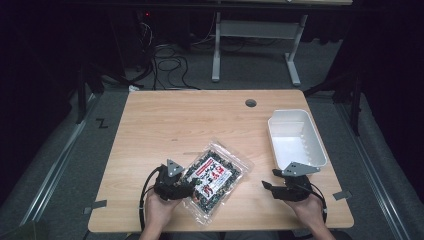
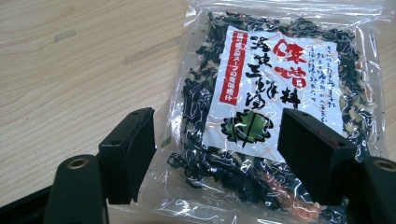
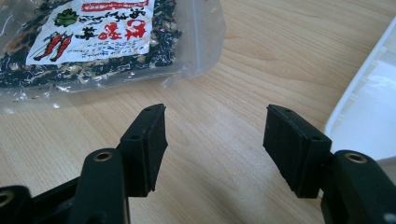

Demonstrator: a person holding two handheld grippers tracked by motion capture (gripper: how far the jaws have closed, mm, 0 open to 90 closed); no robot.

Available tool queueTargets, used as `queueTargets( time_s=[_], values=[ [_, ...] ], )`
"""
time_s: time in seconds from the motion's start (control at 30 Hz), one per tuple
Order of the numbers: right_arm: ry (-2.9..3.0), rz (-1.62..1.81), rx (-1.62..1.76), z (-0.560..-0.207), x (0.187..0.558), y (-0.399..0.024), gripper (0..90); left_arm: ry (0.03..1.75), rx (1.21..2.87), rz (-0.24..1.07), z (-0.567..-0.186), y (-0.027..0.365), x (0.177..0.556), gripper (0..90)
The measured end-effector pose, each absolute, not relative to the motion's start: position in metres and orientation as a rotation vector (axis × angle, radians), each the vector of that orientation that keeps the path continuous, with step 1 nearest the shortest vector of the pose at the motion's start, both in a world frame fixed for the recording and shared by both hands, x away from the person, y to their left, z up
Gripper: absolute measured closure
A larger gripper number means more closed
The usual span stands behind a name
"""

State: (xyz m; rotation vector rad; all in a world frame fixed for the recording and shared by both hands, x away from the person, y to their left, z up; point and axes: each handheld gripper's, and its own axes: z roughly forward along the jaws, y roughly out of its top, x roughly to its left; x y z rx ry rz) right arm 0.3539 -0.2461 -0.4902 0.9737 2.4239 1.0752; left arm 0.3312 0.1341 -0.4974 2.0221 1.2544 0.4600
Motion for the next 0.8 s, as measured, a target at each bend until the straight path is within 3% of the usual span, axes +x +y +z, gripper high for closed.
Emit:
queueTargets(
  time_s=[0.8],
  values=[
    [2.418,1.064,0.960,-0.4907,0.3542,-0.2474,39.5,1.284,2.038,0.441,-0.4922,0.1326,0.3357,26.7]
  ],
)
